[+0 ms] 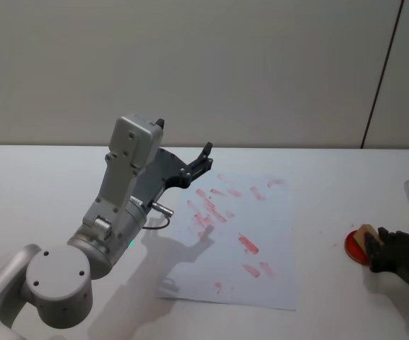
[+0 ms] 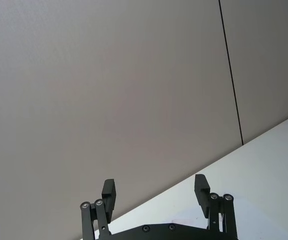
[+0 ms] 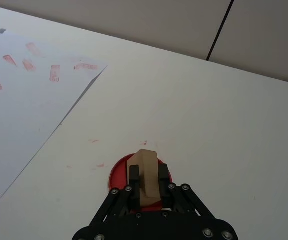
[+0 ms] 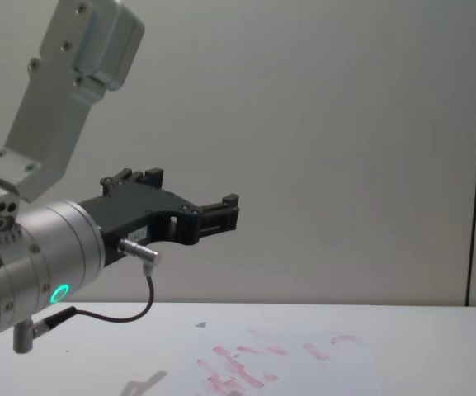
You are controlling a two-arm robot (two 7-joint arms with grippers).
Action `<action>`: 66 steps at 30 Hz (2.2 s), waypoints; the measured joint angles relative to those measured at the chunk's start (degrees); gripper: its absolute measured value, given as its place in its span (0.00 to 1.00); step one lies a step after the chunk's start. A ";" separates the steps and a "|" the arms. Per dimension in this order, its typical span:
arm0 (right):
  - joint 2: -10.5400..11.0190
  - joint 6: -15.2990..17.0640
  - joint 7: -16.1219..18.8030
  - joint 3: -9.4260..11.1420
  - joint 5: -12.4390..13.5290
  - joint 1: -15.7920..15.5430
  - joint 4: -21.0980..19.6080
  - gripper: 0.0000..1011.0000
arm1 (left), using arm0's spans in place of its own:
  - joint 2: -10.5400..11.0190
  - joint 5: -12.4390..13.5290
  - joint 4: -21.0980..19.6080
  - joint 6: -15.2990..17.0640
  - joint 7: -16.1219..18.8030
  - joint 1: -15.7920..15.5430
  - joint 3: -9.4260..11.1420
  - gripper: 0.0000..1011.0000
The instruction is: Use the one hand to pick up the stamp and affix it onto the A4 paper.
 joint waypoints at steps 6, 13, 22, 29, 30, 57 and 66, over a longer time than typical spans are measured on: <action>-0.46 -1.96 -0.10 0.16 0.69 0.17 0.09 0.21 | 0.00 0.00 0.00 0.00 0.00 0.00 0.00 0.99; -1.67 -5.24 -0.13 0.21 1.95 1.21 0.10 0.21 | 0.00 0.00 0.00 0.00 0.00 0.00 0.00 0.99; -4.03 -8.84 1.96 -0.37 3.92 3.56 -0.42 0.21 | 0.00 0.00 0.00 0.00 0.00 0.00 0.00 0.99; -5.22 -9.48 5.41 -1.22 4.33 4.96 -0.72 0.21 | 0.00 0.00 0.00 0.00 0.00 0.00 0.00 0.99; -5.37 -9.47 6.35 -1.43 4.24 5.20 -0.74 0.20 | 0.00 0.00 0.00 0.00 -0.01 0.00 0.00 0.99; -5.32 -6.38 26.36 -6.54 -10.95 10.10 3.56 0.21 | 0.00 0.00 0.00 0.00 -0.01 0.00 0.00 0.99; -5.38 -7.15 31.69 -8.49 -18.34 11.78 6.93 0.21 | 0.00 0.00 0.00 0.00 -0.01 0.00 0.00 0.99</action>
